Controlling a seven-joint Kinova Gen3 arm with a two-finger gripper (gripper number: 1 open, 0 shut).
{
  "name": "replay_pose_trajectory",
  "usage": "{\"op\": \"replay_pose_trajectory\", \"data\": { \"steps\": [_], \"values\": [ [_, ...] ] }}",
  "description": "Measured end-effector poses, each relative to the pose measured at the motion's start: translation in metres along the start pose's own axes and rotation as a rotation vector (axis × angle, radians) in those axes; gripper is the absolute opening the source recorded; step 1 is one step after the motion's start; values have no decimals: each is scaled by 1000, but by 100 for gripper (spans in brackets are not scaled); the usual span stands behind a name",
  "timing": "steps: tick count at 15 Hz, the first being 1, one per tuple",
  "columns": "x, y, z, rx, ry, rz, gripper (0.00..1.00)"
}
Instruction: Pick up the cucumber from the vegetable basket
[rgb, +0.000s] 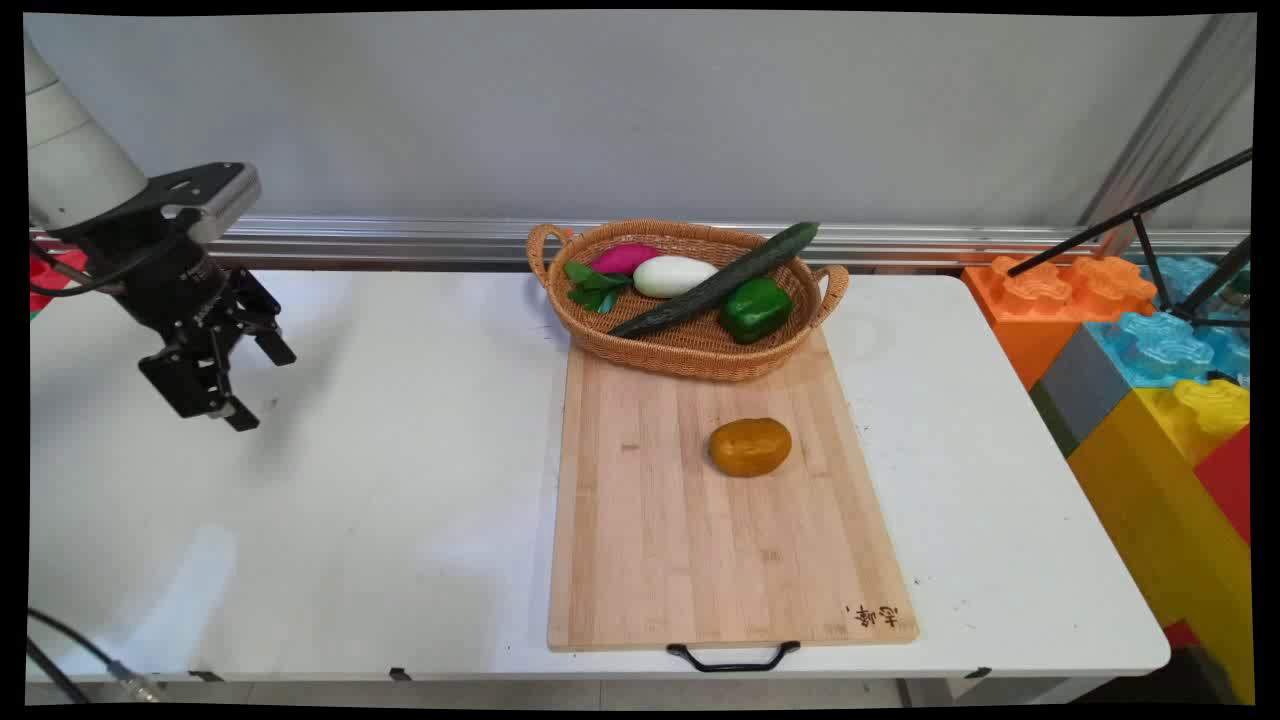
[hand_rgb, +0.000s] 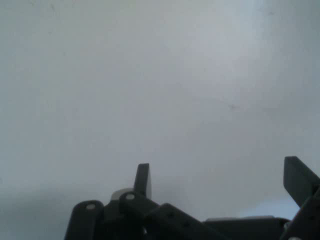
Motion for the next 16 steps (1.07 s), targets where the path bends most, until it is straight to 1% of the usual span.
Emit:
{"op": "replay_pose_trajectory", "data": {
  "steps": [2,4,6,9,12,15,16],
  "values": [
    [5,-4,3,26,35,-14,100],
    [17,-9,7,51,73,-28,100],
    [36,-15,11,77,120,-44,100],
    [78,-23,16,118,191,-61,100],
    [143,-35,21,175,259,-93,100],
    [197,-51,31,235,298,-141,100],
    [210,-57,36,252,306,-161,100]
  ]
}}
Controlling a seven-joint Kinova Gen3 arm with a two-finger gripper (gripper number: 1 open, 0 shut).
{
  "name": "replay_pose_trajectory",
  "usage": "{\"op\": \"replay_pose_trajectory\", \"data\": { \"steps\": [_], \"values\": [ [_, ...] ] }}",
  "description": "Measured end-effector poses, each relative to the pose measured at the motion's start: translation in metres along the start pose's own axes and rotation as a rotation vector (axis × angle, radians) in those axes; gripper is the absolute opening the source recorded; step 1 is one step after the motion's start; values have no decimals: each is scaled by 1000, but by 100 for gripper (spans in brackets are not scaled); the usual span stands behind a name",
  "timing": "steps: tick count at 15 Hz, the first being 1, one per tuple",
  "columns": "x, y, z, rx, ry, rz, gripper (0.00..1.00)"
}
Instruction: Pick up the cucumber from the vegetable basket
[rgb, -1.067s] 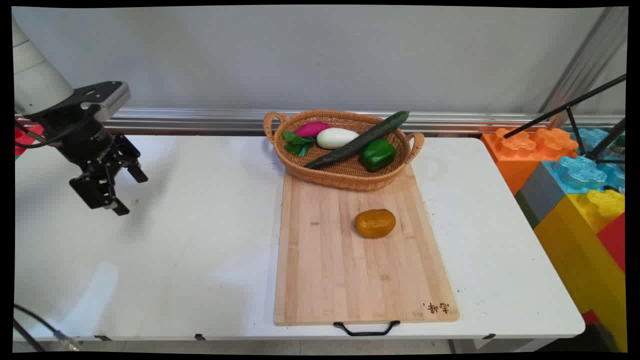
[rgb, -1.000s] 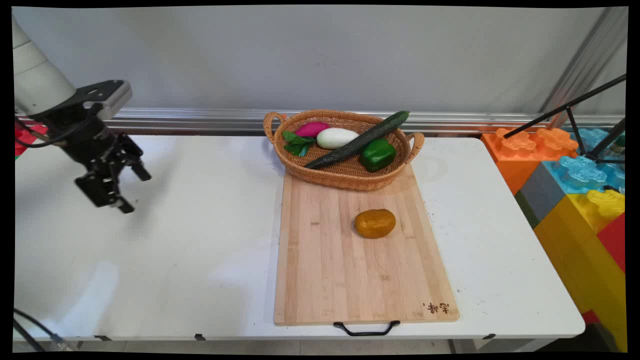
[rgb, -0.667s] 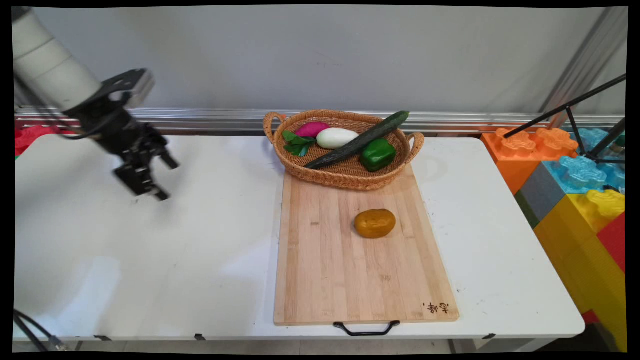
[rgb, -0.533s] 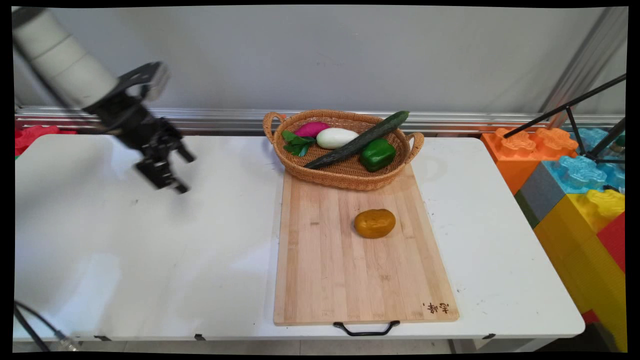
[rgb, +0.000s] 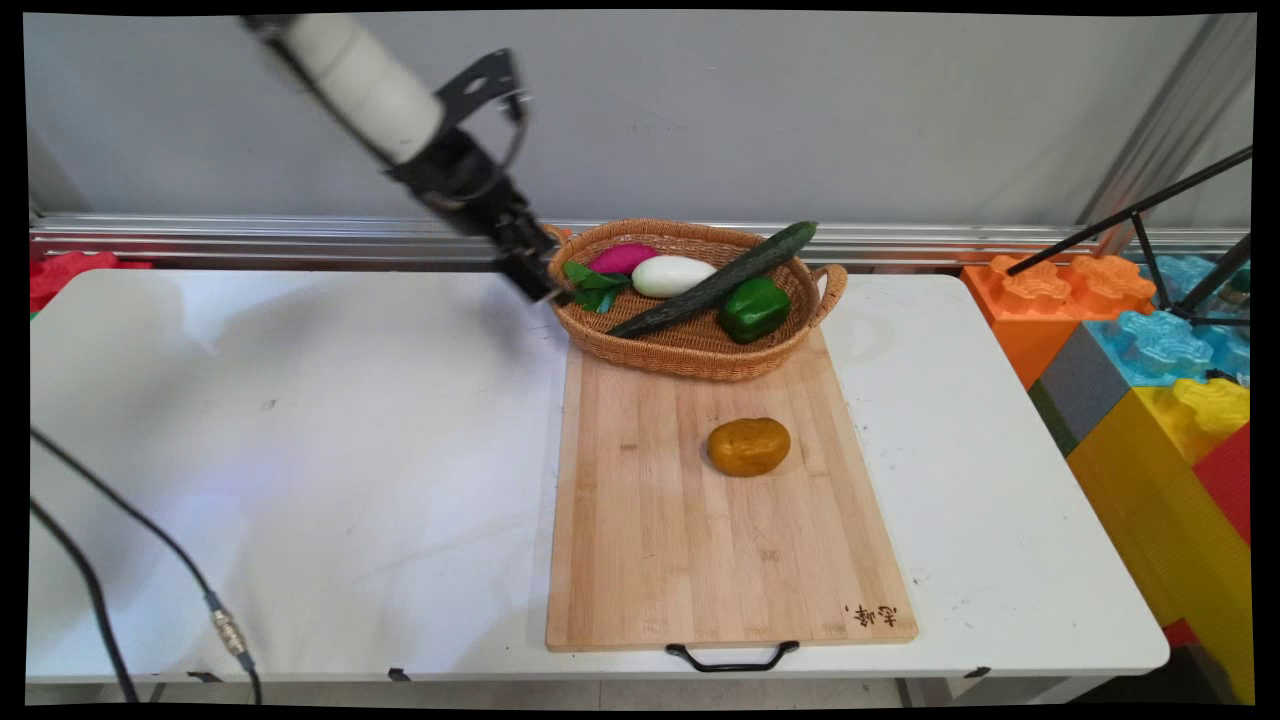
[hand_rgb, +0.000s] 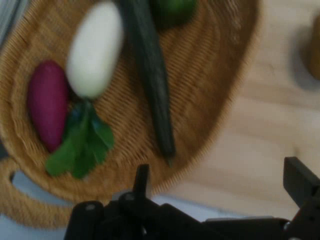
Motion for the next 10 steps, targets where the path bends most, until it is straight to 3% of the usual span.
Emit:
{"op": "replay_pose_trajectory", "data": {
  "steps": [5,10],
  "values": [
    [35,-11,57,60,20,-93,100],
    [45,-17,129,68,20,-165,100]
  ]
}}
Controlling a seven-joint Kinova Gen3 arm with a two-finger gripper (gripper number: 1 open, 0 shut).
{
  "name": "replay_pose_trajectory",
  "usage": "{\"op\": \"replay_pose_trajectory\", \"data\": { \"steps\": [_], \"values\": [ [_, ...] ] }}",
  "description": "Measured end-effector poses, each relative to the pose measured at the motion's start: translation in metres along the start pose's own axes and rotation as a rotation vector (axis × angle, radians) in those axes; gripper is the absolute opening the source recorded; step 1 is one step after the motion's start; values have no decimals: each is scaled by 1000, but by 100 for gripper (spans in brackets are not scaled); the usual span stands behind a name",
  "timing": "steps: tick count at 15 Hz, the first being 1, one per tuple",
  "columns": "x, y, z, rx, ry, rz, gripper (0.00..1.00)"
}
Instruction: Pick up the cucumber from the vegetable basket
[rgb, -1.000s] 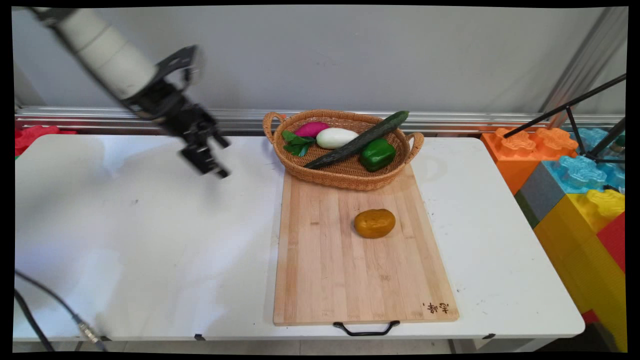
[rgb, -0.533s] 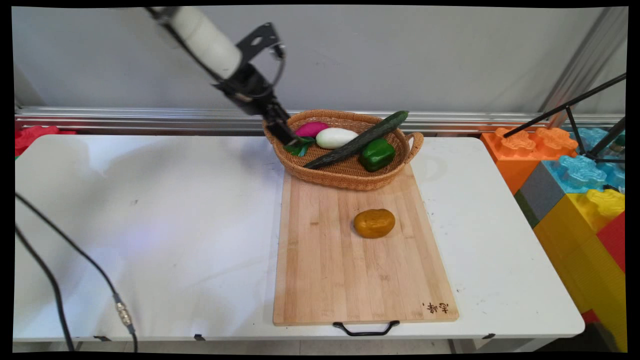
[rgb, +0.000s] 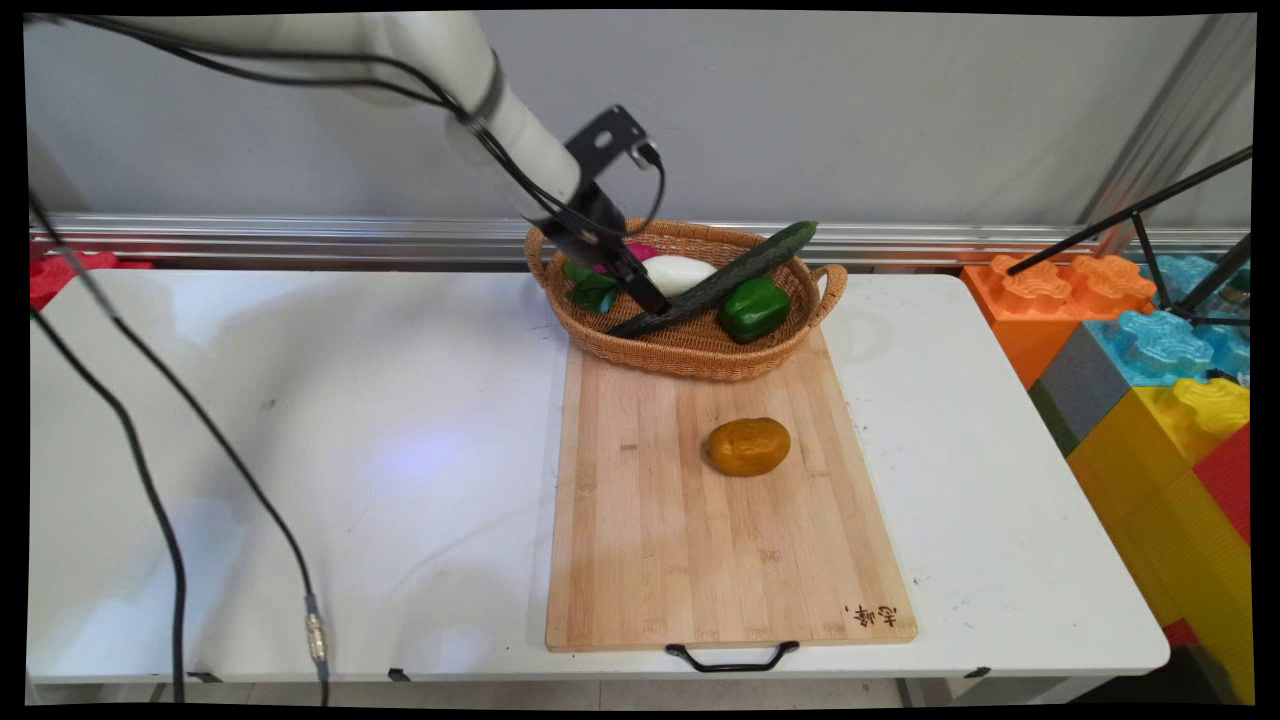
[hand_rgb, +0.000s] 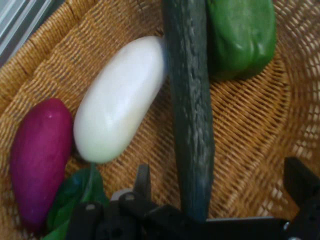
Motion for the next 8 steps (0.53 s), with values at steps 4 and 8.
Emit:
{"op": "replay_pose_trajectory", "data": {
  "steps": [4,8],
  "values": [
    [2,0,42,3,8,-29,100],
    [6,2,69,7,22,-42,100]
  ]
}}
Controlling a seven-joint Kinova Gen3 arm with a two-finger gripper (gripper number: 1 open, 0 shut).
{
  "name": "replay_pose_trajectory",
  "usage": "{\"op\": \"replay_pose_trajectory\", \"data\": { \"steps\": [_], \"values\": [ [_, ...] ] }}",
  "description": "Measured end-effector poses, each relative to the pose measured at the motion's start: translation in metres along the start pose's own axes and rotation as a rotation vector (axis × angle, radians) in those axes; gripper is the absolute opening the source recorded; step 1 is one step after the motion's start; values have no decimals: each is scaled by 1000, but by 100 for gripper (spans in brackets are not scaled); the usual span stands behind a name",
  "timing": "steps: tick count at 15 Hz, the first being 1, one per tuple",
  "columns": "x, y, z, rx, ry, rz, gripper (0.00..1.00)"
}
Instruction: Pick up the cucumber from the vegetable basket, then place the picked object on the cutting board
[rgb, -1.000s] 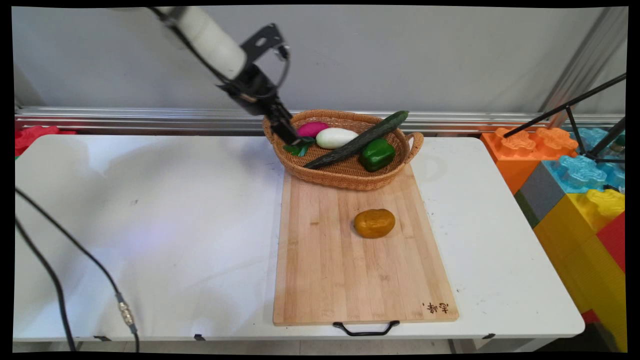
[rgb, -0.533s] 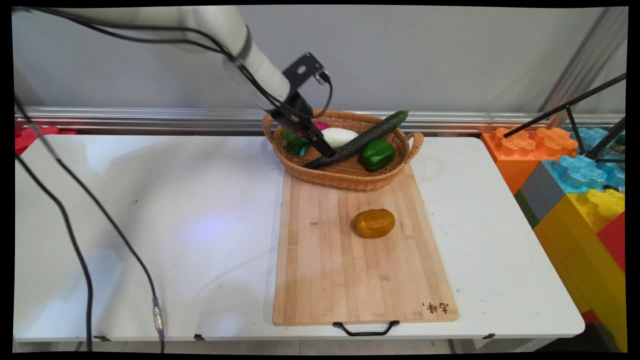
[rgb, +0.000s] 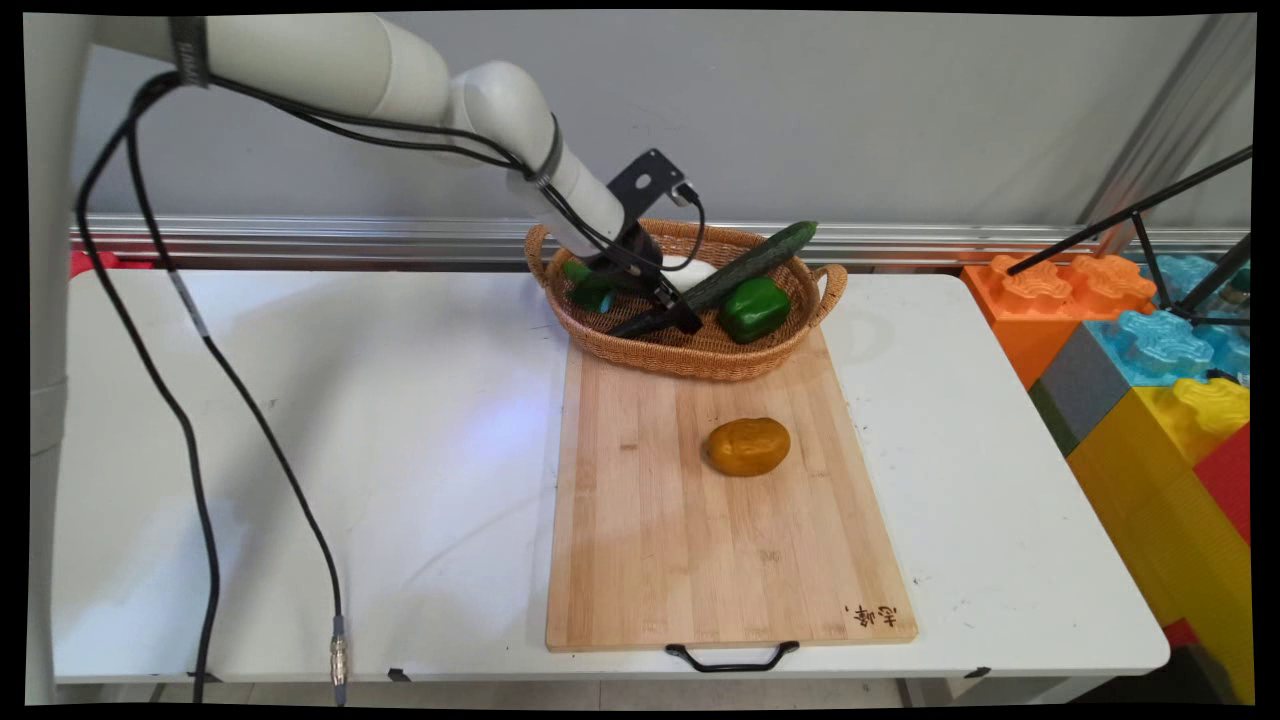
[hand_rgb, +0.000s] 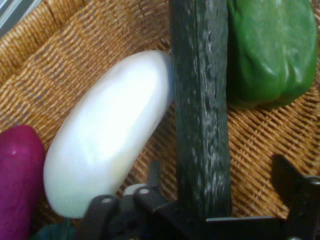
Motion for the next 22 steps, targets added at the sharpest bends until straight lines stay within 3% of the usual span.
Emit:
{"op": "replay_pose_trajectory", "data": {
  "steps": [1,8,13,15,17,22],
  "values": [
    [1,1,3,0,4,0,0],
    [16,12,-3,12,34,35,0],
    [45,37,-51,55,96,103,0],
    [54,54,-75,50,108,128,0],
    [57,78,-97,4,100,150,0],
    [43,152,-149,-199,45,216,0]
  ]
}}
